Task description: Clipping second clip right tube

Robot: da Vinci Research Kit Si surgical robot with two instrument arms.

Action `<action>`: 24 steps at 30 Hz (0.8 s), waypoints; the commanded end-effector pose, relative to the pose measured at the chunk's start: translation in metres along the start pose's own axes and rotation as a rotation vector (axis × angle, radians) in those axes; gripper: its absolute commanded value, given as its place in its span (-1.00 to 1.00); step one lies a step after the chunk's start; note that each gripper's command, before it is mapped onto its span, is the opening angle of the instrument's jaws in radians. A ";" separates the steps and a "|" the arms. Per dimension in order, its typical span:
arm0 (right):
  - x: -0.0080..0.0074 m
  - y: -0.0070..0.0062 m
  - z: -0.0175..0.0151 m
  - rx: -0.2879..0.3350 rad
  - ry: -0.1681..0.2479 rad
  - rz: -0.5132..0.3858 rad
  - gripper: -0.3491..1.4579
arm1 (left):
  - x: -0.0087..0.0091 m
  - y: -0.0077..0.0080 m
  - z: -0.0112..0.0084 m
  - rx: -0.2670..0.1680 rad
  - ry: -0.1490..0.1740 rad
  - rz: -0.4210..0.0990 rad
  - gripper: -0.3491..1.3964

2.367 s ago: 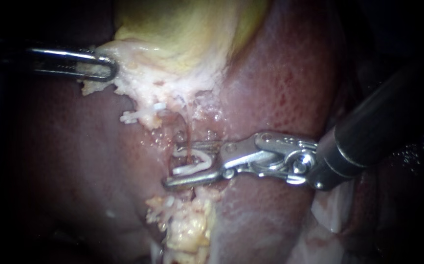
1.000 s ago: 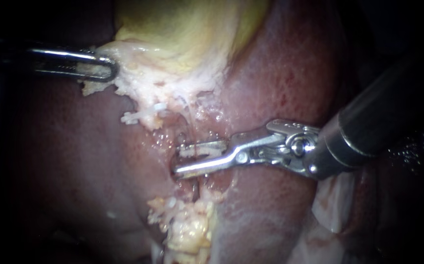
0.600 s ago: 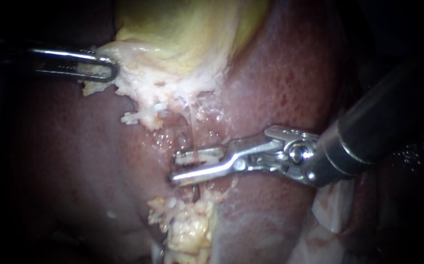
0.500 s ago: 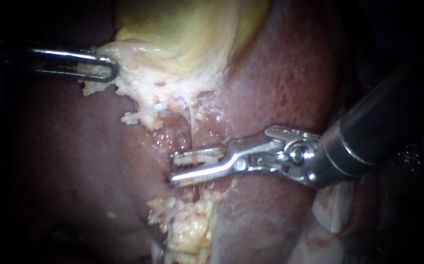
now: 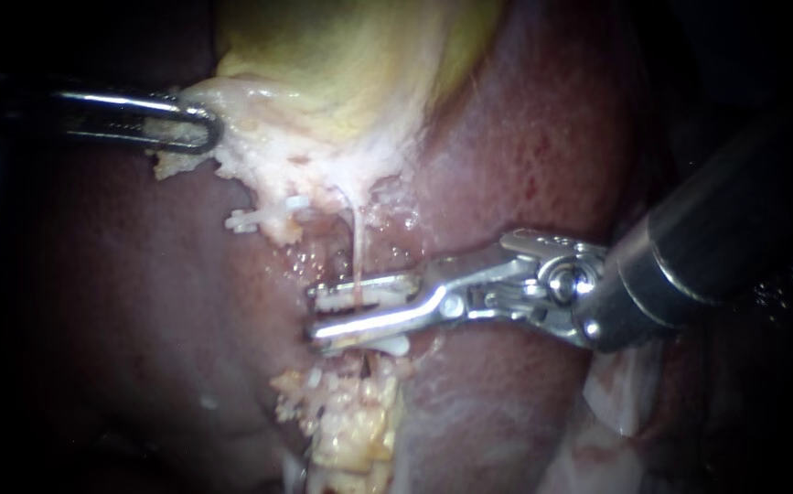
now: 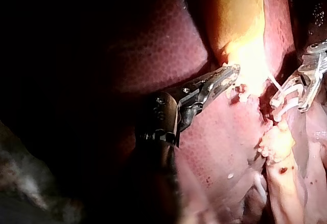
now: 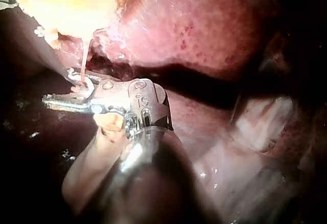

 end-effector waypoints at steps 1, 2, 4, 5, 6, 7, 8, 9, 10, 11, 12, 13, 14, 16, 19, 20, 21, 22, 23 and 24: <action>0.0000 0.0000 0.0000 0.001 -0.002 0.000 -0.14 | 0.0000 0.0000 0.0000 0.000 0.000 0.000 -1.00; 0.0000 0.0000 -0.0001 0.001 -0.002 0.000 -0.15 | 0.0000 0.0000 0.0000 0.000 0.000 0.000 -1.00; -0.0001 -0.0001 -0.0001 0.002 -0.004 -0.001 -0.19 | 0.0000 0.0000 0.0000 0.000 0.000 0.000 -1.00; -0.0002 -0.0002 -0.0002 0.003 -0.005 -0.001 -0.22 | 0.0000 0.0000 0.0000 0.000 0.000 0.000 -1.00; -0.0002 -0.0002 -0.0003 0.006 -0.003 -0.001 -0.26 | 0.0000 0.0000 0.0000 0.000 0.000 0.000 -1.00; -0.0003 -0.0002 -0.0005 0.005 -0.006 -0.001 -0.33 | 0.0000 0.0000 0.0000 0.000 0.000 0.000 -1.00; -0.0003 -0.0003 -0.0006 0.003 -0.009 -0.001 -0.38 | 0.0000 0.0000 0.0000 0.000 0.000 0.000 -1.00; -0.0004 -0.0003 -0.0007 0.002 -0.011 -0.001 -0.44 | 0.0000 0.0000 0.0000 0.000 0.000 0.000 -1.00; -0.0004 -0.0003 -0.0007 -0.002 -0.016 -0.001 -0.51 | 0.0000 0.0000 0.0000 0.000 0.000 0.000 -1.00; -0.0004 -0.0003 -0.0008 -0.006 -0.020 -0.001 -0.56 | 0.0000 0.0000 0.0000 0.000 0.000 0.000 -1.00; -0.0005 -0.0003 -0.0008 -0.010 -0.025 -0.001 -0.59 | 0.0000 0.0000 0.0000 0.000 0.000 0.000 -1.00; -0.0005 -0.0003 -0.0008 -0.014 -0.029 -0.001 -0.64 | 0.0000 0.0000 0.0000 0.000 0.000 0.000 -1.00; -0.0005 -0.0003 -0.0008 -0.014 -0.029 -0.001 -0.67 | 0.0000 0.0000 0.0000 0.000 0.000 0.000 -1.00; -0.0005 -0.0003 -0.0008 -0.014 -0.029 -0.001 -0.79 | 0.0000 0.0000 0.0000 0.000 0.000 0.000 -1.00; -0.0006 -0.0004 -0.0009 -0.011 -0.032 0.011 -1.00 | 0.0000 0.0000 0.0000 0.000 0.000 0.000 -1.00; -0.0006 -0.0004 -0.0010 -0.011 -0.033 0.029 -1.00 | 0.0000 0.0000 0.0000 0.000 0.000 0.000 -1.00; -0.0006 -0.0004 -0.0011 -0.011 -0.033 0.035 -1.00 | 0.0000 0.0000 0.0000 0.000 0.000 0.000 -1.00; -0.0007 -0.0004 -0.0011 -0.011 -0.033 0.035 -1.00 | 0.0000 0.0000 0.0000 0.000 0.000 0.000 -1.00; -0.0007 -0.0005 -0.0012 -0.010 -0.034 0.035 -1.00 | 0.0000 0.0000 0.0000 0.000 0.000 0.000 -1.00; -0.0007 -0.0005 -0.0012 -0.010 -0.034 0.035 -1.00 | 0.0000 0.0000 0.0000 0.000 0.000 0.000 -1.00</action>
